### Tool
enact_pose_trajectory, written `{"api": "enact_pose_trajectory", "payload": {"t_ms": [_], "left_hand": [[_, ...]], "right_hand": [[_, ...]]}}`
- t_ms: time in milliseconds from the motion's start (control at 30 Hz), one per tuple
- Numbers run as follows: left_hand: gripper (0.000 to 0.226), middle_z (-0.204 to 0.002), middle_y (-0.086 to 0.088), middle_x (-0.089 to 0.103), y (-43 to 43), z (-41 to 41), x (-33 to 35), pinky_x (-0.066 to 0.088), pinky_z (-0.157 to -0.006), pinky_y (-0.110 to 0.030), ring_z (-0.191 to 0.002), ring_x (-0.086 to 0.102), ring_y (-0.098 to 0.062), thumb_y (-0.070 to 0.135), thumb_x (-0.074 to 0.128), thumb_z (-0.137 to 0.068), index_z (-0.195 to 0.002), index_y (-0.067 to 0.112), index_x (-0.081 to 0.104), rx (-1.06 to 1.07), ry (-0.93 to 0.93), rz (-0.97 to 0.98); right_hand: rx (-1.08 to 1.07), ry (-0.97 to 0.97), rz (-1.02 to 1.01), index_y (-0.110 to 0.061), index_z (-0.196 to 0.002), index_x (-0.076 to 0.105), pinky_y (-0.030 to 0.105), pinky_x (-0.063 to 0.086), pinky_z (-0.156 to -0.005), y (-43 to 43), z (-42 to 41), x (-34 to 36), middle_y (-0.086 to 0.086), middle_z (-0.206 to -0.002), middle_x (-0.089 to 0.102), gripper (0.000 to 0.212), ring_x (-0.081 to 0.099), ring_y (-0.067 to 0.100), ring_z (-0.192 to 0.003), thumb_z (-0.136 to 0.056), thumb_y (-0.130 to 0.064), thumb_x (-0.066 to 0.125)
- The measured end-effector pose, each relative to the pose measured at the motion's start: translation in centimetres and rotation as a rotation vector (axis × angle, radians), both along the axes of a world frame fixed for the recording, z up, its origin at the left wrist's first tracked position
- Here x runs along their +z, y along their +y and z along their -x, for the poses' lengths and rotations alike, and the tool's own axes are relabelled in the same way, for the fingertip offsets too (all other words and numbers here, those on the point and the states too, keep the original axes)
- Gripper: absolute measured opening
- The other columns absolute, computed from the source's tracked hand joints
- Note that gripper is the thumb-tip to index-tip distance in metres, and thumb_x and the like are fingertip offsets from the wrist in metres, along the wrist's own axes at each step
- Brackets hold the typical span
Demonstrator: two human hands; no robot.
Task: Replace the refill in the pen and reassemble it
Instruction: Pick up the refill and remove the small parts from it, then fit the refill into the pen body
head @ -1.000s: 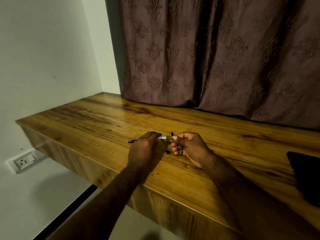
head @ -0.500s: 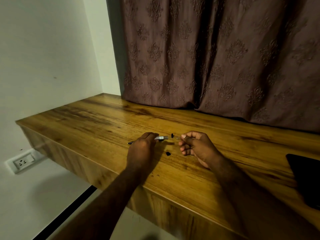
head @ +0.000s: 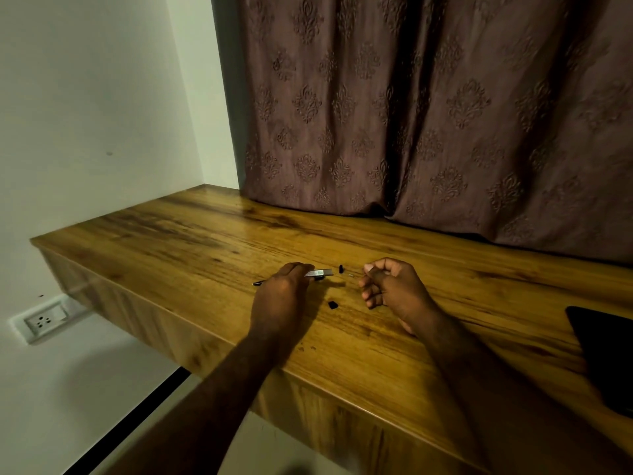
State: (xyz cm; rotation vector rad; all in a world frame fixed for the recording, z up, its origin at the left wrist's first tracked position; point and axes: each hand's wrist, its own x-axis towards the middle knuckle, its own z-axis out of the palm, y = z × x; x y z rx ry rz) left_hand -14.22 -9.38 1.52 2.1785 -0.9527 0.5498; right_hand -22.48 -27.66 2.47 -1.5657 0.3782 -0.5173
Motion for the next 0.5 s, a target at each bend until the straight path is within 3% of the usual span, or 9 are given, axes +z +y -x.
{"api": "enact_pose_trajectory", "payload": {"t_ms": [133, 233, 367, 500], "left_hand": [[0.025, -0.106, 0.000, 0.069, 0.0, -0.1, -0.2, 0.050, -0.071, -0.031, -0.087, 0.064, -0.018, 0.027, 0.048, -0.098, -0.115, 0.019, 0.065, 0.019, -0.019, 0.029], [0.026, -0.107, 0.001, 0.070, 0.0, -0.3, -0.4, 0.052, -0.072, -0.032, -0.088, 0.065, -0.018, 0.028, 0.048, -0.098, -0.117, 0.020, 0.064, 0.033, -0.024, 0.056], [0.026, -0.106, 0.000, 0.070, -0.1, -0.5, -0.5, 0.054, -0.072, -0.035, -0.087, 0.065, -0.018, 0.029, 0.049, -0.098, -0.119, 0.021, 0.062, 0.053, -0.014, 0.083], [0.025, -0.105, 0.001, 0.070, -0.2, -0.1, -0.3, 0.055, -0.071, -0.035, -0.084, 0.065, -0.016, 0.025, 0.050, -0.097, -0.119, 0.021, 0.062, 0.073, 0.010, 0.105]], "right_hand": [[-0.253, 0.053, 0.381, -0.014, -0.083, 0.060, 0.030, 0.051, -0.050, -0.6, -0.4, -0.7, 0.006, -0.073, 0.066, 0.014, 0.060, 0.015, -0.055, -0.095, -0.014, 0.054], [-0.337, 0.078, 0.483, -0.015, -0.080, 0.062, 0.039, 0.057, -0.064, -1.0, -1.0, -1.1, 0.002, -0.077, 0.067, 0.014, 0.065, 0.023, -0.067, -0.093, -0.017, 0.056], [-0.445, 0.139, 0.606, -0.016, -0.082, 0.065, 0.028, 0.050, -0.068, -0.5, -1.7, -1.1, 0.005, -0.086, 0.073, 0.016, 0.067, 0.023, -0.077, -0.093, -0.020, 0.053], [-0.564, 0.335, 0.815, -0.019, -0.094, 0.064, 0.039, 0.056, -0.075, 0.4, -3.0, -0.4, 0.005, -0.094, 0.071, 0.020, 0.066, 0.028, -0.084, -0.094, -0.034, 0.050]]}}
